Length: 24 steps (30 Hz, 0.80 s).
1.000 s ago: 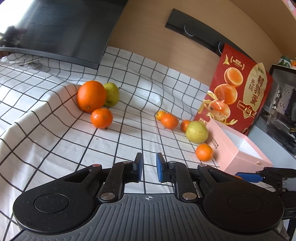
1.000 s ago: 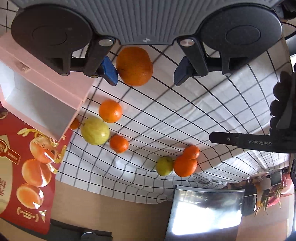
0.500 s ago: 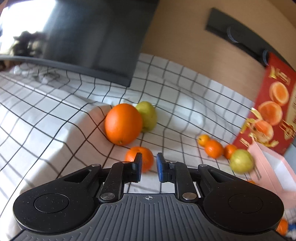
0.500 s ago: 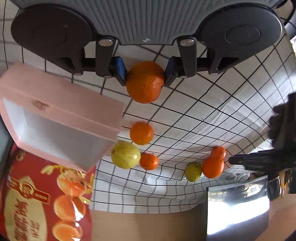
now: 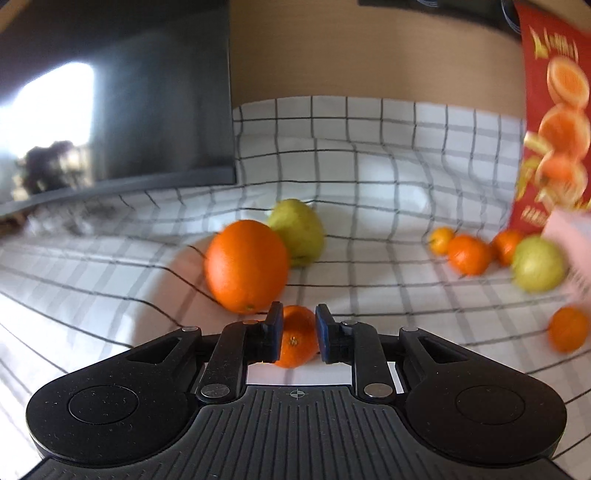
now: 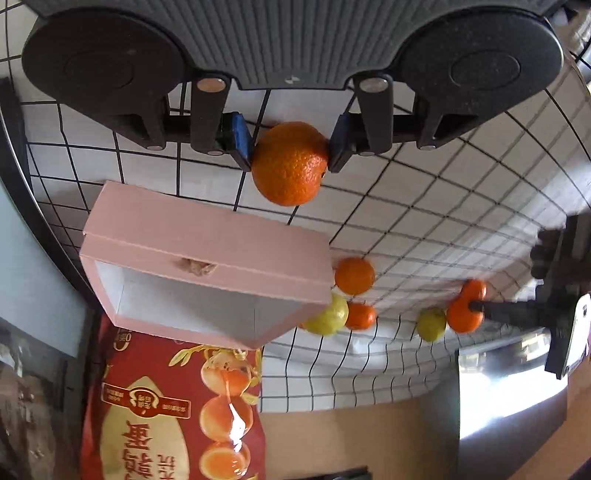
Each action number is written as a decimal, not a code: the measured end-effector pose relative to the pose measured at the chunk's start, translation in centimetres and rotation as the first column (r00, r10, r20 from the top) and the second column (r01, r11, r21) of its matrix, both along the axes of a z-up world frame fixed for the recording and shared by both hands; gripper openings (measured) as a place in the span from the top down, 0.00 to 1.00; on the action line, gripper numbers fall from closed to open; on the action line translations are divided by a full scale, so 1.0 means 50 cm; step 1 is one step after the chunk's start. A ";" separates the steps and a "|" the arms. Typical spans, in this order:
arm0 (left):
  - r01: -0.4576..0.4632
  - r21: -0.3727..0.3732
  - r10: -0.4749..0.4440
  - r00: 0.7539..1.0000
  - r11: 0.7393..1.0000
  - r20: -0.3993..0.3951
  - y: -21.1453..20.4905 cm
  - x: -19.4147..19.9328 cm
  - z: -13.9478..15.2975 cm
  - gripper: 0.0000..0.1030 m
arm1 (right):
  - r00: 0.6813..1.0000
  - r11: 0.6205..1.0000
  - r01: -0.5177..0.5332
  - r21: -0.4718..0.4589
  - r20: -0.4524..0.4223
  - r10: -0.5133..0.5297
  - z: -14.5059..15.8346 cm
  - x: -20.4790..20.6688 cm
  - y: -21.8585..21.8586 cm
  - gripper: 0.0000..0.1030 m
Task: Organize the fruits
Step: 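Carry both held mandarins toward the pink box with both grippers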
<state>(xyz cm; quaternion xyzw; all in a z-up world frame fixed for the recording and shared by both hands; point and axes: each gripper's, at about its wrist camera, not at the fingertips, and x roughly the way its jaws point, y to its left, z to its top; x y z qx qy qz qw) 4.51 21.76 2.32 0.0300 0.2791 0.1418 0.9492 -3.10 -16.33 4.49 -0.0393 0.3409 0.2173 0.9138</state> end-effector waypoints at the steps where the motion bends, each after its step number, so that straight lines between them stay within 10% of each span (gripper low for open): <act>1: -0.002 0.025 0.002 1.000 1.000 0.003 0.000 -0.001 -0.002 0.73 | 1.000 1.000 -0.002 0.010 0.000 0.002 0.000 0.000 -0.003 0.58; 8: 0.003 -0.094 -0.004 1.000 0.996 -0.002 0.037 0.007 -0.007 0.50 | 0.999 1.000 -0.019 -0.001 0.029 0.019 0.002 -0.009 0.004 0.56; 15: 0.010 -0.290 -0.013 1.000 0.957 -0.009 0.074 0.027 -0.032 0.48 | 0.999 0.999 -0.020 -0.031 0.046 0.022 0.003 -0.014 0.011 0.44; 24: 0.064 -0.296 -0.075 0.997 0.953 -0.024 0.065 0.023 -0.044 0.55 | 0.999 0.999 0.000 -0.034 0.050 0.001 0.005 -0.011 0.008 0.25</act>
